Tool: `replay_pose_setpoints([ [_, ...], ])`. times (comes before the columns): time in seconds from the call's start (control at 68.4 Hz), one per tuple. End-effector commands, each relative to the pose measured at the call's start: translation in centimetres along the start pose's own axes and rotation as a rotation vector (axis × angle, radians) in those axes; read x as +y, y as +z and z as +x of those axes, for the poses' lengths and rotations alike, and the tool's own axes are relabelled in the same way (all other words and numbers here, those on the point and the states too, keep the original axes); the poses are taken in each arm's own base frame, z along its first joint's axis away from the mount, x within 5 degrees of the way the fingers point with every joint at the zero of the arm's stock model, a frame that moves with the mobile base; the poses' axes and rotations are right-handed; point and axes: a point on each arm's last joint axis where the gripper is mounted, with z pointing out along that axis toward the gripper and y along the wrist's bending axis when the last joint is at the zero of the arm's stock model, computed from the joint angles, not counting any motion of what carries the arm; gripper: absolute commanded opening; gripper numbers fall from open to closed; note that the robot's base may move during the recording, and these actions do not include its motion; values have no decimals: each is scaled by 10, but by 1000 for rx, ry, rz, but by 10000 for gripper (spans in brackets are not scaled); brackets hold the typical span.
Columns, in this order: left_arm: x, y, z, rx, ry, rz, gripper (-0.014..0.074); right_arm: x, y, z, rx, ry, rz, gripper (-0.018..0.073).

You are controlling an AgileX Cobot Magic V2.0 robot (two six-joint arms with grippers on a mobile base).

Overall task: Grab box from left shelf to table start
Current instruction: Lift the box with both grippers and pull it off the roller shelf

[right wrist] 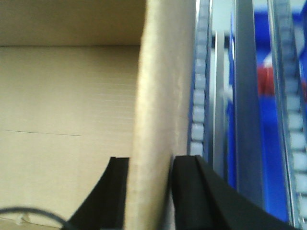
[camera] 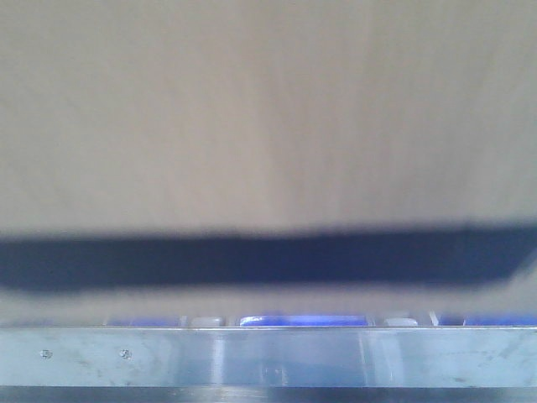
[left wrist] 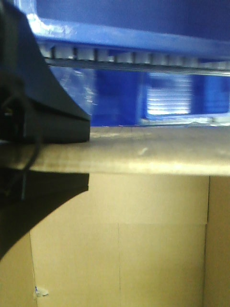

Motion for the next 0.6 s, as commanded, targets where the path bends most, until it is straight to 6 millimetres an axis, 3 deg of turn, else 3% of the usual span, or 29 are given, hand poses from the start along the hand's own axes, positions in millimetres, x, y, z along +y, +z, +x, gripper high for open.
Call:
replay_pose_setpoints([
  [0.0,-2,-32,-16,-251,-17,56,-87,-2,-25,-18,-258,-46,56,50],
  [0.219,3,-69,-3,-301,-8,61,-88,4,-57,-8,-358,-40,19,50],
  [0.468,4,-117,-12,-312,5,56,-89,12,-73,0,-392,-58,-53,50],
  [0.585,5,-127,-11,-292,5,51,-89,15,-85,1,-423,-61,-72,50],
])
